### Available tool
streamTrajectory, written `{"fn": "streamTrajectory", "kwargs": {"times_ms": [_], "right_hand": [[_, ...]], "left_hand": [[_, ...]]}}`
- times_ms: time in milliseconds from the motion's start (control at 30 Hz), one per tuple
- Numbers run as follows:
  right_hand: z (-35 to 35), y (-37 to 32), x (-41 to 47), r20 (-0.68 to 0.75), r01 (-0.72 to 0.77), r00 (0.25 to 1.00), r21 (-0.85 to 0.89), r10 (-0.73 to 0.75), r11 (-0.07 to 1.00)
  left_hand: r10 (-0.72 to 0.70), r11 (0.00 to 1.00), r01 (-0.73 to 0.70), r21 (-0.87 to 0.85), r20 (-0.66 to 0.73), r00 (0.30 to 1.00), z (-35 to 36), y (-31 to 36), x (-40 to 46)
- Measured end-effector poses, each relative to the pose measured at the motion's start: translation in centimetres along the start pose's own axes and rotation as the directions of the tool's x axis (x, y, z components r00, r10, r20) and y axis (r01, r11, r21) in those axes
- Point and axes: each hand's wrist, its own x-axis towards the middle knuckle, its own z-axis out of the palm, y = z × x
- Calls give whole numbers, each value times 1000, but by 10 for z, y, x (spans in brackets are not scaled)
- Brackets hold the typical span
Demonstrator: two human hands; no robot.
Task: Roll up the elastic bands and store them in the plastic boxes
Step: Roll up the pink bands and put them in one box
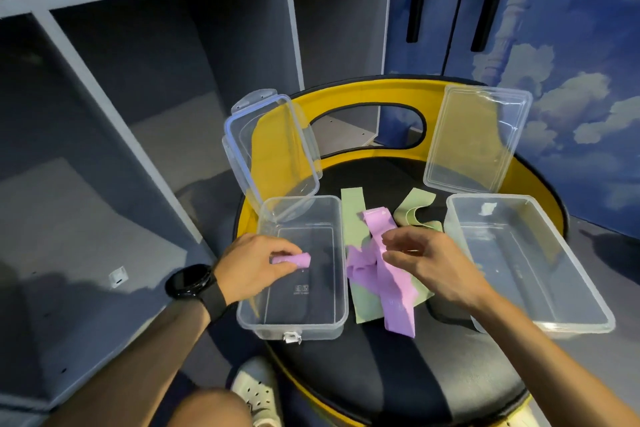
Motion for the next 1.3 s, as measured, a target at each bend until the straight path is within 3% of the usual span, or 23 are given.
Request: {"fn": "streamTrajectory", "kwargs": {"times_ms": [367,567,667,900,1300], "right_hand": [[35,-8,6,98,12,995,-75,-4,997],[50,-11,8,144,41,989,-64,-31,997],[51,-11,8,145,41,989,-62,-32,997],[51,-12,8,142,26,990,-48,-19,999],[50,-13,8,131,17,991,-26,-13,1000]], "left_hand": [[-42,991,35,127,51,998,9,-25,-14],[39,964,-56,259,72,997,14,-30,-13],[29,929,-75,363,129,991,17,-33,-12],[12,897,-145,417,307,952,19,-14,-8],[-54,869,-167,466,423,904,20,-4,-7]]}}
